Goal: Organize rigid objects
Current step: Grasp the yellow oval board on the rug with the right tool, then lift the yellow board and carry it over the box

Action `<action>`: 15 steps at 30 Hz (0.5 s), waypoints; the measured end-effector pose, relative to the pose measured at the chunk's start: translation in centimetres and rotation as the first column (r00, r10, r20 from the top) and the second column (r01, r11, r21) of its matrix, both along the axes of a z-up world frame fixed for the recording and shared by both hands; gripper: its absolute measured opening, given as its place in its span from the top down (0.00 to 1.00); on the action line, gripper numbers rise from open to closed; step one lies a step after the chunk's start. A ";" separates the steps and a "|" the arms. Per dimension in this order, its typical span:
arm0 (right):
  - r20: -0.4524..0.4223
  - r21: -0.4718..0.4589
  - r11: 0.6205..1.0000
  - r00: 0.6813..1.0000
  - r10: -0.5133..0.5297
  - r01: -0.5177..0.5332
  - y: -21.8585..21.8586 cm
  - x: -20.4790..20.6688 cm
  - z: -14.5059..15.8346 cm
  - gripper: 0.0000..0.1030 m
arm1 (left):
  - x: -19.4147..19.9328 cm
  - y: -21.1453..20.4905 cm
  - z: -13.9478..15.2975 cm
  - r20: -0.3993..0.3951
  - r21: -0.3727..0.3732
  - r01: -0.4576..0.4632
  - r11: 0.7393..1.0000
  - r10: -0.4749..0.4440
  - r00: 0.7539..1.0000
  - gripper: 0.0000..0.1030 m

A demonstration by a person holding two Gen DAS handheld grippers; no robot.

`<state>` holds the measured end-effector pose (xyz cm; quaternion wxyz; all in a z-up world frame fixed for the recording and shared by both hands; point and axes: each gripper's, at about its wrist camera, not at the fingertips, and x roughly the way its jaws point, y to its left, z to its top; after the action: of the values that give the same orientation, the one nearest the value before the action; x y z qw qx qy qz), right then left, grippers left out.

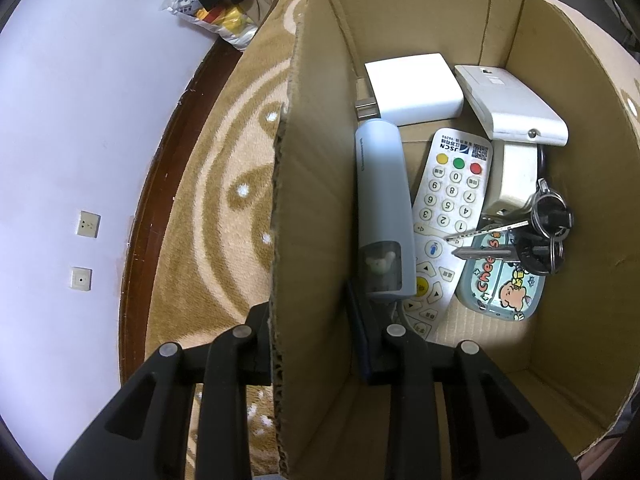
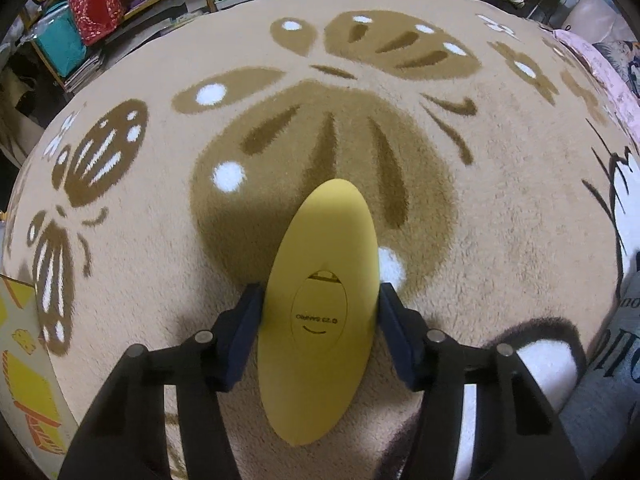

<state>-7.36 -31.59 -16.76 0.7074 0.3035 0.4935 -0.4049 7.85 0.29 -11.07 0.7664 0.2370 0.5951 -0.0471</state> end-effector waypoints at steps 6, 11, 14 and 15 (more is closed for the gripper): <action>0.015 -0.014 1.000 1.000 -0.017 0.017 0.4 -0.1 0.5 0.41 | -0.1 -0.1 0.0 0.001 0.000 0.001 1.000 -0.001 1.000 0.72; 0.089 0.004 1.000 0.996 -0.007 0.007 1.1 -0.8 1.5 0.41 | 0.0 -0.4 0.2 0.001 0.006 0.002 1.000 -0.002 1.000 0.72; 0.160 0.034 0.999 0.987 0.006 -0.011 1.7 -0.3 1.9 0.41 | -0.1 -0.4 0.2 0.001 0.007 0.003 1.000 -0.003 1.000 0.72; 0.165 0.031 0.999 0.986 0.021 -0.026 2.1 0.1 2.0 0.41 | -0.1 -0.4 0.2 0.001 0.008 0.003 1.000 -0.003 1.000 0.72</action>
<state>-7.29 -29.54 -14.75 0.7453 0.3417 0.4436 -0.3620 7.80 -0.14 -10.86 0.7656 0.2410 0.5947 -0.0458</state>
